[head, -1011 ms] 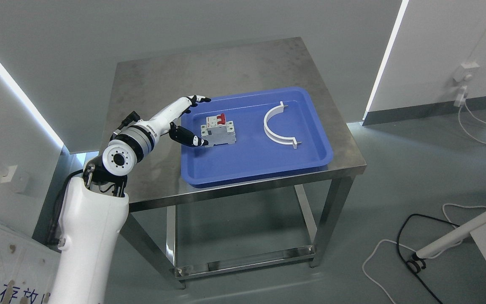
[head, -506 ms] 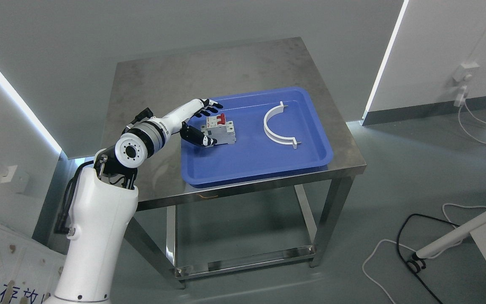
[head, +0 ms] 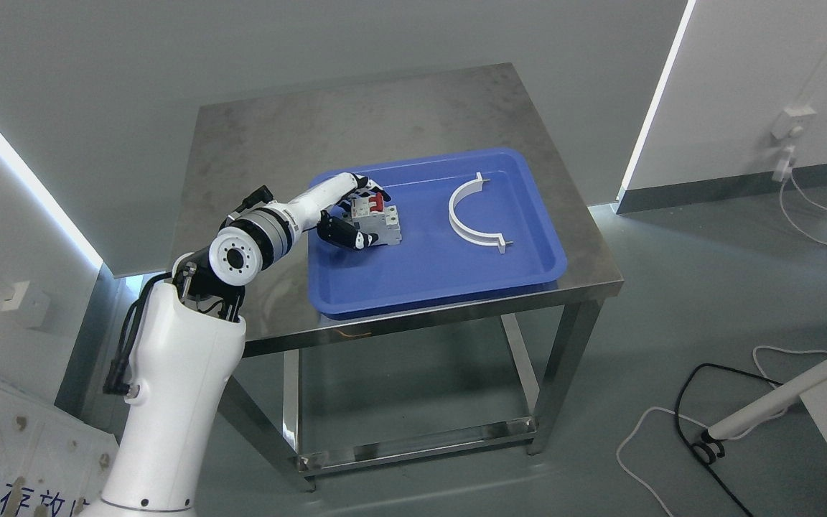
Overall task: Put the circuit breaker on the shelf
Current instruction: 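Close the left hand fingers around the grey circuit breaker, then lift the circuit breaker up out of the tray with the left hand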
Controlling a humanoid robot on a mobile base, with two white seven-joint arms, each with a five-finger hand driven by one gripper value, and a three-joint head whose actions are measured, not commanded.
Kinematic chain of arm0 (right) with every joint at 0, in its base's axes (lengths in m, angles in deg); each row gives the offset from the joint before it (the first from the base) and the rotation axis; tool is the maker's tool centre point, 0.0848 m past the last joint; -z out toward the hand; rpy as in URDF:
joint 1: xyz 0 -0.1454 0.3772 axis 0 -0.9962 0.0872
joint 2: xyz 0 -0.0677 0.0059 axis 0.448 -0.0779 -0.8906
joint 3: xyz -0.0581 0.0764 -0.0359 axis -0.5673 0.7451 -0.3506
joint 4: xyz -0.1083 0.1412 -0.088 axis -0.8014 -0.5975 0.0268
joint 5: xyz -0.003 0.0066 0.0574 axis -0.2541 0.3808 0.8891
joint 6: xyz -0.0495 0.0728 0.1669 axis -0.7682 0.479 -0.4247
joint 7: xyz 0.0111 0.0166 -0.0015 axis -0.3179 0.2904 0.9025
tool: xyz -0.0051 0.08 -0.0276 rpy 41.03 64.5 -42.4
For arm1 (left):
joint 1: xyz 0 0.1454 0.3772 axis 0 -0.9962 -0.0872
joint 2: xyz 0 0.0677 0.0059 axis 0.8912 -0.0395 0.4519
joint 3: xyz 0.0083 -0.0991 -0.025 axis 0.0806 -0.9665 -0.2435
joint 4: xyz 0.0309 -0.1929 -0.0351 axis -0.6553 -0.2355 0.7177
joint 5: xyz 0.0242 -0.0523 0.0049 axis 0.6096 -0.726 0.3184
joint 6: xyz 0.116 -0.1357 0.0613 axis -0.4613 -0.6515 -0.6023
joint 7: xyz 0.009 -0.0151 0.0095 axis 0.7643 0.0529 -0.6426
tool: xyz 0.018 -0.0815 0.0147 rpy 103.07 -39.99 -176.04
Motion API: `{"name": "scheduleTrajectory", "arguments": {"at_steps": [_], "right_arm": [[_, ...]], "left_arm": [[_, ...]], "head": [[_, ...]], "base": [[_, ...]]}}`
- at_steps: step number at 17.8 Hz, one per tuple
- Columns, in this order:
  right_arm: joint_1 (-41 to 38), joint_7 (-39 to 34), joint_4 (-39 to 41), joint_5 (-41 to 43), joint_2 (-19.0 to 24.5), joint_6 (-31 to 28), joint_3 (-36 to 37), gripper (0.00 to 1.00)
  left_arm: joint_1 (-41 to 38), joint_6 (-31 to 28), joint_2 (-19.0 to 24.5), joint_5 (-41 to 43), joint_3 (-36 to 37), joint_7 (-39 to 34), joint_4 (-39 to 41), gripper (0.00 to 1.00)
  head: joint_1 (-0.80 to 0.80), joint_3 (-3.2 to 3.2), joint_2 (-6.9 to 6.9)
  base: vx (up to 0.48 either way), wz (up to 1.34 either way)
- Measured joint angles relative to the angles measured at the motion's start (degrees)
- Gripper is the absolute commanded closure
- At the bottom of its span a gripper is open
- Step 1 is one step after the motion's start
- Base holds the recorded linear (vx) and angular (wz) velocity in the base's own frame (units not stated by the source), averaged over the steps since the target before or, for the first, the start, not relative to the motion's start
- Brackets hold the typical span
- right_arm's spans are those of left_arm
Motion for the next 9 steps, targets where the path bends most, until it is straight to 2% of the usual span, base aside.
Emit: {"name": "scheduleTrajectory", "arguments": {"at_steps": [5, 9], "right_arm": [[0.0, 0.0, 0.0, 0.0, 0.0, 0.0, 0.0, 0.0], [0.01, 0.0, 0.0, 0.0, 0.0, 0.0, 0.0, 0.0]], "left_arm": [[-0.71, 3.2, -0.59, -0.3, -0.69, 0.0, -0.31, 0.87], [-1.2, 8.47, -2.6, -0.93, -3.68, 0.05, -0.34, 0.89]], "head": [[0.0, 0.0, 0.0], [0.0, 0.0, 0.0]], "base": [[0.0, 0.0], [0.0, 0.0]]}}
